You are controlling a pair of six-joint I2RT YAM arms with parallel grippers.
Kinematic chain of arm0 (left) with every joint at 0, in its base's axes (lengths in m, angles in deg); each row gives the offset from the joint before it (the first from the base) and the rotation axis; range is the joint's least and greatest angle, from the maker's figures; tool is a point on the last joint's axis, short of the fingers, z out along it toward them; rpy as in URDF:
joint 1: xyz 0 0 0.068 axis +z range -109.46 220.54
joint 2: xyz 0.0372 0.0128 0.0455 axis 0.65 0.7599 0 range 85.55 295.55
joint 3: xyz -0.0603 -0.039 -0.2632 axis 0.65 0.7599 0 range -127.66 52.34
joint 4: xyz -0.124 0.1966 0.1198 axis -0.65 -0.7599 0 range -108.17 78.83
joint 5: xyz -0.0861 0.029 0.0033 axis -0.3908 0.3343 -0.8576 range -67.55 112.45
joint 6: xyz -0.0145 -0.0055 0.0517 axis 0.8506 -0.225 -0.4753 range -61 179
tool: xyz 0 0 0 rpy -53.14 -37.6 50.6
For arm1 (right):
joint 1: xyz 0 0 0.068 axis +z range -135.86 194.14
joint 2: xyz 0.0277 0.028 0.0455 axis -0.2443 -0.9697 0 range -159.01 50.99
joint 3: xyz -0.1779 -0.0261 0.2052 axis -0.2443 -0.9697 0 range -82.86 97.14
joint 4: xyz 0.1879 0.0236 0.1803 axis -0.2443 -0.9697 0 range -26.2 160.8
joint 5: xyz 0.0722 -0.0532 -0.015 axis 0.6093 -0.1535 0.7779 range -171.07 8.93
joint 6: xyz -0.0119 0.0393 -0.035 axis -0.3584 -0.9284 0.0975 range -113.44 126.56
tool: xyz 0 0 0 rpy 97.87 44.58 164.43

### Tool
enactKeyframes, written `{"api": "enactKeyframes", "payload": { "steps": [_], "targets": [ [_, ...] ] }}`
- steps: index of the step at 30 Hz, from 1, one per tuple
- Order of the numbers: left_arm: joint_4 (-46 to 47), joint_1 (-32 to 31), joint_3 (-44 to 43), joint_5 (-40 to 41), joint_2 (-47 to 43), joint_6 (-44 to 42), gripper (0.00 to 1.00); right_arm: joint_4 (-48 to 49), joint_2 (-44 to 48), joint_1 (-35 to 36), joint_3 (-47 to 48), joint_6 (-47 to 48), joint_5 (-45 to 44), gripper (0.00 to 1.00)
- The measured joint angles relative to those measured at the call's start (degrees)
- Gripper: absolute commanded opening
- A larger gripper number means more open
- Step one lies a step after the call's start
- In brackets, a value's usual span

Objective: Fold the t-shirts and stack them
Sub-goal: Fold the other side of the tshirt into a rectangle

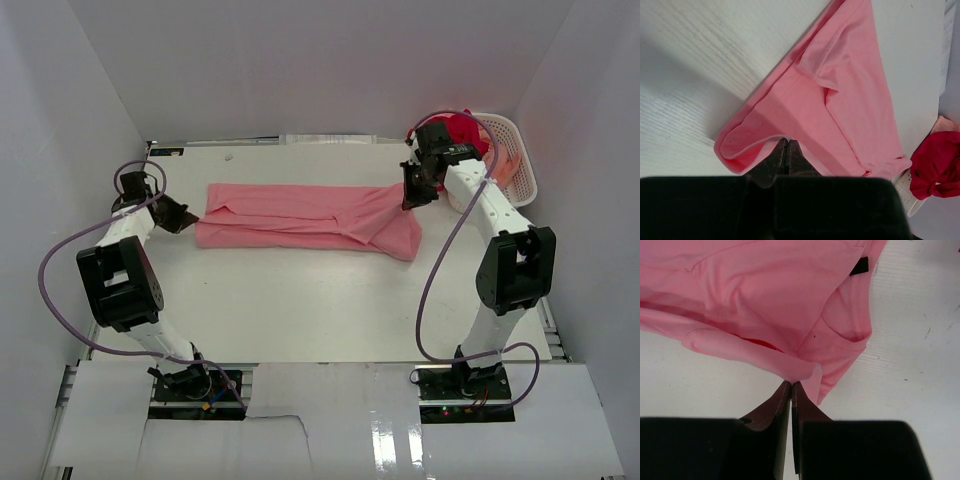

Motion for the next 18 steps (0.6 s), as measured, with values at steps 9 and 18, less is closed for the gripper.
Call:
{"api": "enactKeyframes", "payload": {
  "steps": [9, 18],
  "targets": [
    [0.1, -2.6, -4.2, 0.0, 3.4, 0.4, 0.0, -2.4, -6.1, -0.1, 8.9, 0.3, -1.0, 0.08],
    [0.3, -4.3, -7.6, 0.3, 6.5, 0.5, 0.0, -4.7, -12.1, -1.4, 17.6, 0.4, -1.0, 0.08]
  ]
}}
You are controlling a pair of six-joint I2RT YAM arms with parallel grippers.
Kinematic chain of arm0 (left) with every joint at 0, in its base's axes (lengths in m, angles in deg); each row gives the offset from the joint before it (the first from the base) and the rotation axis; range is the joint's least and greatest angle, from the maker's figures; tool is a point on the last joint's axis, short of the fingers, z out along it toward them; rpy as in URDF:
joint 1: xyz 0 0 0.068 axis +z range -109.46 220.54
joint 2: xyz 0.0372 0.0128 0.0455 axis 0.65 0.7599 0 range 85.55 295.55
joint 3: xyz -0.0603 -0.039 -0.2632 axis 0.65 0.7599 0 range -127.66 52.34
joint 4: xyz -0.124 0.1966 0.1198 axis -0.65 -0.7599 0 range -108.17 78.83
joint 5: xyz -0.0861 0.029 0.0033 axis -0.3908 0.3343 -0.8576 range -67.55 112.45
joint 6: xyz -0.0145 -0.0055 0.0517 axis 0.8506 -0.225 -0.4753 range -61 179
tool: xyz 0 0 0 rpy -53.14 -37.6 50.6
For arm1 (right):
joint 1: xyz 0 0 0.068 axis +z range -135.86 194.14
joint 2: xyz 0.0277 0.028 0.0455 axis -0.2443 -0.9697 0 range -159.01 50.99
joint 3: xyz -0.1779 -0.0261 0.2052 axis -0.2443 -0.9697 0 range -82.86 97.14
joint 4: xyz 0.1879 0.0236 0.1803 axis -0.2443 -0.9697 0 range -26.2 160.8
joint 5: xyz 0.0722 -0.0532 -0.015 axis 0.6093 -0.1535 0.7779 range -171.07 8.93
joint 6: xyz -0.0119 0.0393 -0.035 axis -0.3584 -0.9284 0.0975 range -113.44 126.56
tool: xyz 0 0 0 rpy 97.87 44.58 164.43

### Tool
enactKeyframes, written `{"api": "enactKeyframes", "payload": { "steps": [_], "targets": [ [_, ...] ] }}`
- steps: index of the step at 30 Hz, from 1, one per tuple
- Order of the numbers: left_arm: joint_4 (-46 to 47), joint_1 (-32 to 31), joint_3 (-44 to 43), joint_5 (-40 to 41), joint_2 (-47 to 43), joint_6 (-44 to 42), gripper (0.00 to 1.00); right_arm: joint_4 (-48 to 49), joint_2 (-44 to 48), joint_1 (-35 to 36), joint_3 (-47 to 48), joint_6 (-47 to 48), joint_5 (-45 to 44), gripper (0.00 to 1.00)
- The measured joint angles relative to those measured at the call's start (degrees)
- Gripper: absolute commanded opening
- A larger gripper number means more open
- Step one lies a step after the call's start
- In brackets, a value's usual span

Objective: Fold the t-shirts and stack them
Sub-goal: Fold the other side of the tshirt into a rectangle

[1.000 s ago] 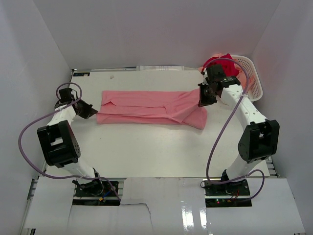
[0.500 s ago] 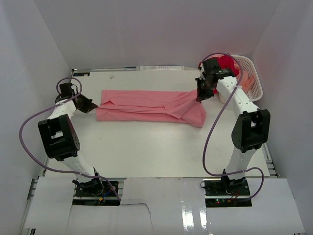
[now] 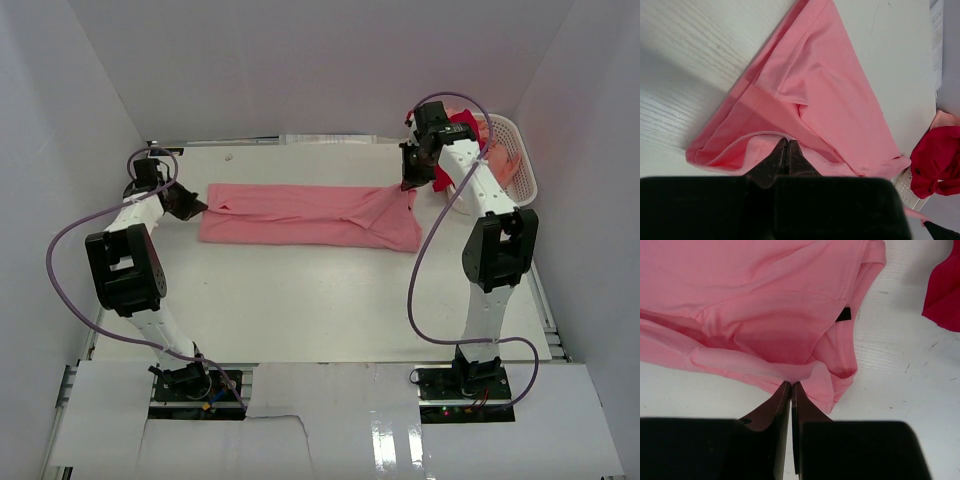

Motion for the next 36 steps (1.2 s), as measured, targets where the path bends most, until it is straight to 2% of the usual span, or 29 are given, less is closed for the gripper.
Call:
{"api": "enactKeyframes", "payload": {
  "steps": [18, 24, 26, 31, 33, 34, 36],
  "targets": [
    [-0.2, 0.0, -4.0, 1.4, 4.5, 0.2, 0.0, -2.2, -8.2, -1.6, 6.9, 0.0, 1.6, 0.08],
    [-0.2, 0.0, -4.0, 1.6, 4.6, 0.4, 0.0, -2.5, -12.4, -1.6, 12.2, -0.1, 2.4, 0.08],
    [-0.2, 0.0, -4.0, 1.7, 4.7, 0.5, 0.0, -2.0, -13.4, -1.7, 13.1, -0.4, 2.9, 0.22],
    [0.1, 0.0, -4.2, 2.0, 5.4, 0.9, 0.0, 0.3, -14.1, -1.8, 12.7, -1.6, 3.1, 0.26],
    [0.3, 0.0, -4.5, 2.1, 6.0, 1.0, 0.03, 2.5, -14.1, -2.0, 11.9, -2.3, 3.2, 0.35],
    [0.5, 0.0, -4.6, 2.2, 6.4, 1.1, 0.06, 4.1, -14.1, -2.1, 11.2, -2.8, 3.1, 0.43],
    [1.0, 0.0, -4.8, 2.2, 7.0, 1.1, 0.1, 6.3, -14.1, -2.2, 10.0, -3.7, 2.8, 0.47]
  ]
}}
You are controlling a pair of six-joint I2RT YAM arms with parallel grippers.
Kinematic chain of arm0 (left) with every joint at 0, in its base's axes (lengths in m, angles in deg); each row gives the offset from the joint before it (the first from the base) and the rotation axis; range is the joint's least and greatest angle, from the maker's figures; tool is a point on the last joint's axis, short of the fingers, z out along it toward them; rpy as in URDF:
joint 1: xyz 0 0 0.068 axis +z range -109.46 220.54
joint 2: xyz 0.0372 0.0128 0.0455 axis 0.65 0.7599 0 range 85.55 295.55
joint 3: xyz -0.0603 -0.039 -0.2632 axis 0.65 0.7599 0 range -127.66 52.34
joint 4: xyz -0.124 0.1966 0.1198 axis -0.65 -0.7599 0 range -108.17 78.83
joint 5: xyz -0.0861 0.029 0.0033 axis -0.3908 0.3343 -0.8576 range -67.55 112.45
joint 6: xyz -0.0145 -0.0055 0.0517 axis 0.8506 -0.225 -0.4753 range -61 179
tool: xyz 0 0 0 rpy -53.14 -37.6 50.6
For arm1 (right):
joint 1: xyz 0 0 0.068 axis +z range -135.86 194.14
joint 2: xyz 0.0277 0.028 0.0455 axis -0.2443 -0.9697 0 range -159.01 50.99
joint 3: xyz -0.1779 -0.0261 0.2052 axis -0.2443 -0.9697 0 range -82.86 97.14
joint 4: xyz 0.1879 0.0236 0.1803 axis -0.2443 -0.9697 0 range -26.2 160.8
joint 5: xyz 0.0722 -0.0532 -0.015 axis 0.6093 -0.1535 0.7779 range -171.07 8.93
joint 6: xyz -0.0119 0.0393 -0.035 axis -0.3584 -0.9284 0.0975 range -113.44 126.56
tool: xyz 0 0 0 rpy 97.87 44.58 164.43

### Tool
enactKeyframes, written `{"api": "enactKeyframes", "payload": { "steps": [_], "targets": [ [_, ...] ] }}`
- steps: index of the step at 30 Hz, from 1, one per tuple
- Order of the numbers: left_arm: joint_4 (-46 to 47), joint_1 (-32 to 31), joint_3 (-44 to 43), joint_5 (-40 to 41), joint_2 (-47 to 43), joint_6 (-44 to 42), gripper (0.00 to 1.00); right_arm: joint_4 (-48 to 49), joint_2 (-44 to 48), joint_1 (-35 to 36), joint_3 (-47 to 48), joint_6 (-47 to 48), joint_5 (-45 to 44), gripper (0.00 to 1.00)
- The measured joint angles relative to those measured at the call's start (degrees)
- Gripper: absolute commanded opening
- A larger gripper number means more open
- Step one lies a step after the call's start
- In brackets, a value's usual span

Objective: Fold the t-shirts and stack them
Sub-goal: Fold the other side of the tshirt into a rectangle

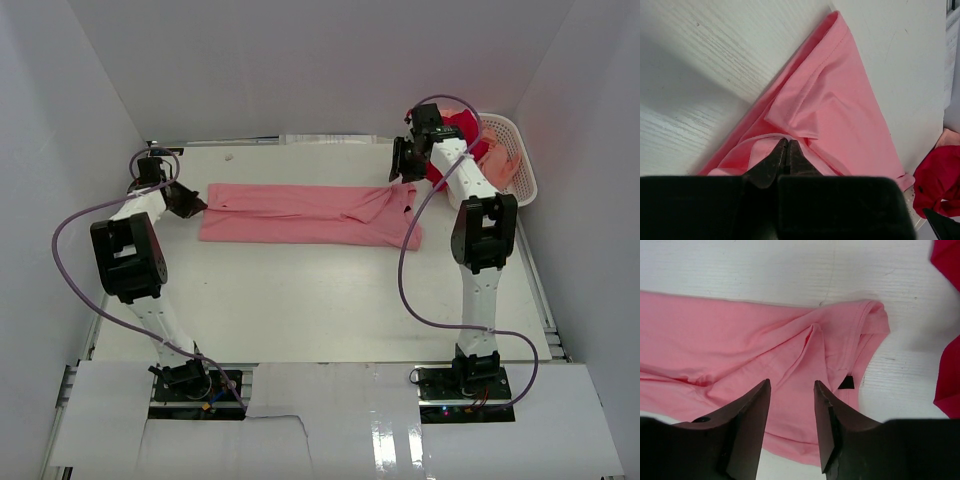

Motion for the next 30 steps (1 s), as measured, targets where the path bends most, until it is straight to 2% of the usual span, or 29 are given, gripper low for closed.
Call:
{"api": "enactKeyframes", "payload": {
  "steps": [1, 2, 5, 12, 20, 23, 24, 26, 27, 30],
  "targets": [
    [0.1, 0.0, 0.0, 0.0, 0.1, 0.0, 0.2, 1.4, 0.2, -0.1, -0.9, -0.3, 0.0, 0.5],
    [0.3, 0.0, 0.0, 0.0, 0.1, 0.0, 0.25, 3.1, 0.8, -0.2, -2.6, -0.8, 0.0, 0.51],
    [0.8, 0.0, -0.2, 0.3, 0.0, -0.5, 0.35, 5.9, 3.8, -0.2, -8.3, -1.5, 0.5, 0.53],
    [1.4, 0.0, -0.2, -0.6, -3.8, -2.5, 0.39, 11.3, 16.2, -0.3, -25.7, -2.8, 5.2, 0.53],
    [4.0, -3.2, -0.2, -8.7, -9.5, -6.3, 0.39, 15.7, 24.8, -0.3, -45.1, -4.5, 9.1, 0.51],
    [5.6, -6.1, -0.2, -13.2, -8.6, -7.8, 0.39, 18.5, 25.3, -0.3, -49.6, -5.6, 10.3, 0.45],
    [6.2, -6.8, -0.2, -14.5, -8.0, -8.1, 0.39, 19.4, 25.3, -0.3, -50.7, -5.9, 10.7, 0.37],
    [7.1, -8.5, -0.3, -17.5, -6.3, -9.0, 0.39, 20.9, 25.2, -0.3, -52.1, -6.6, 11.3, 0.28],
    [7.2, -9.2, -0.7, -19.0, -5.2, -9.5, 0.39, 21.7, 25.1, -0.3, -52.4, -6.9, 11.7, 0.17],
    [7.8, -11.0, -2.1, -22.4, -0.9, -10.9, 0.39, 24.2, 23.8, -0.3, -52.4, -7.3, 12.2, 0.12]
  ]
}}
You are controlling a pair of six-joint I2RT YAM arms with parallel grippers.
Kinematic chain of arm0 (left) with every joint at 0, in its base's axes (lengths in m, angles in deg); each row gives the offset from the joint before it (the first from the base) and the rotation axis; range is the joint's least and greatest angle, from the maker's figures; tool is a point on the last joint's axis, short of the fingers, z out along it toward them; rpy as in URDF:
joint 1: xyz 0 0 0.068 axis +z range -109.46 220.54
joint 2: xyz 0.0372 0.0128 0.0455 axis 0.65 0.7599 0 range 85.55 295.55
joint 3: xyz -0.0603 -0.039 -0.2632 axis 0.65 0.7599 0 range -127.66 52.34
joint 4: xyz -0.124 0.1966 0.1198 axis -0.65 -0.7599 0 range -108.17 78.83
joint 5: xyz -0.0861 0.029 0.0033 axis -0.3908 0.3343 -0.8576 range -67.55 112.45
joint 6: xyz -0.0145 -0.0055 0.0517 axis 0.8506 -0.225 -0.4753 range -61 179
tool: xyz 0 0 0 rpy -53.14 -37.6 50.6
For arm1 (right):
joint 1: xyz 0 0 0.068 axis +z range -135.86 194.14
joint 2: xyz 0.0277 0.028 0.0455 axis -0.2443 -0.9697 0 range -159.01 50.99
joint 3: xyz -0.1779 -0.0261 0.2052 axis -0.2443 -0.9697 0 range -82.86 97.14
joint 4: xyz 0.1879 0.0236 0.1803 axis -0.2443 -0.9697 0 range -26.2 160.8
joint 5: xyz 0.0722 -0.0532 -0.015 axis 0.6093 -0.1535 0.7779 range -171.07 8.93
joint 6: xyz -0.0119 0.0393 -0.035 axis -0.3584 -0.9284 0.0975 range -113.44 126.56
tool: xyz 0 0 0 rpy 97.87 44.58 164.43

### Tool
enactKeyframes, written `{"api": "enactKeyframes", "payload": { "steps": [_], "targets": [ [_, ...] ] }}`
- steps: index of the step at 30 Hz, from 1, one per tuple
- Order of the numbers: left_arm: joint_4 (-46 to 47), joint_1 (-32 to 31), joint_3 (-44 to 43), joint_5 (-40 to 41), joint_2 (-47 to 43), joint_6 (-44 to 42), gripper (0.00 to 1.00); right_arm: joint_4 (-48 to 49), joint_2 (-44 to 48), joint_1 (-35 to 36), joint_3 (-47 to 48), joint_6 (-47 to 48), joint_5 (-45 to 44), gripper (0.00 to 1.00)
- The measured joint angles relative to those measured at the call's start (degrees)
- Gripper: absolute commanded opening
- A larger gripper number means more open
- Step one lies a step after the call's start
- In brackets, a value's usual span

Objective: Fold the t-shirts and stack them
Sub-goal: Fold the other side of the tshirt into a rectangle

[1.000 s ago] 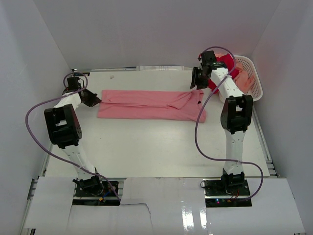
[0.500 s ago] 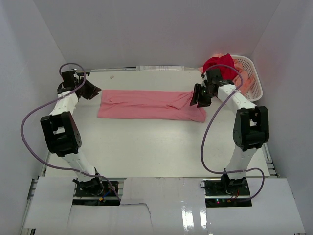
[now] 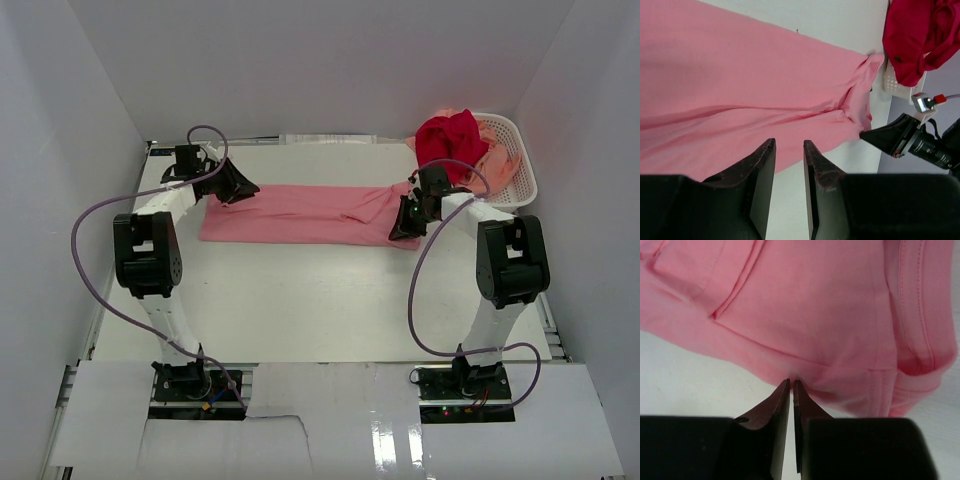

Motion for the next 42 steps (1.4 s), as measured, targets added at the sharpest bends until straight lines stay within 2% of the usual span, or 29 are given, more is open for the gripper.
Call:
{"api": "enactKeyframes", "payload": {
  "steps": [5, 12, 25, 28, 29, 34, 37, 42],
  "targets": [
    [-0.3, -2.6, -0.6, -3.0, 4.7, -2.1, 0.39, 2.2, -2.9, 0.0, -1.3, -0.5, -0.4, 0.11],
    [-1.6, -6.9, -2.3, -4.0, 5.7, -5.2, 0.39, 2.8, -3.1, -0.2, -2.5, -1.6, -0.5, 0.1],
    [-3.8, -6.6, -2.5, -1.0, 10.3, -7.8, 0.39, 3.0, -1.0, -0.4, -4.8, -1.6, -2.3, 0.12],
    [-7.0, -6.6, -3.2, 1.1, 11.5, -8.0, 0.39, 3.0, -0.3, -0.4, -5.5, -1.4, -2.8, 0.17],
    [-8.1, -6.6, -3.6, 1.9, 11.6, -8.0, 0.39, 2.8, 0.0, -0.4, -5.7, -1.3, -3.0, 0.24],
    [-11.4, -6.6, -4.3, 6.9, 11.5, -8.5, 0.39, 1.4, 1.4, -0.5, -6.0, -0.1, -3.5, 0.42],
    [-12.8, -6.8, -4.3, 9.4, 10.6, -8.7, 0.39, 0.2, 1.7, -0.4, -5.3, 1.0, -3.6, 0.47],
    [-15.0, -8.7, -5.5, 13.7, 7.4, -9.1, 0.39, -2.1, 1.6, 2.0, -0.4, 5.0, -5.6, 0.5]
  ]
}}
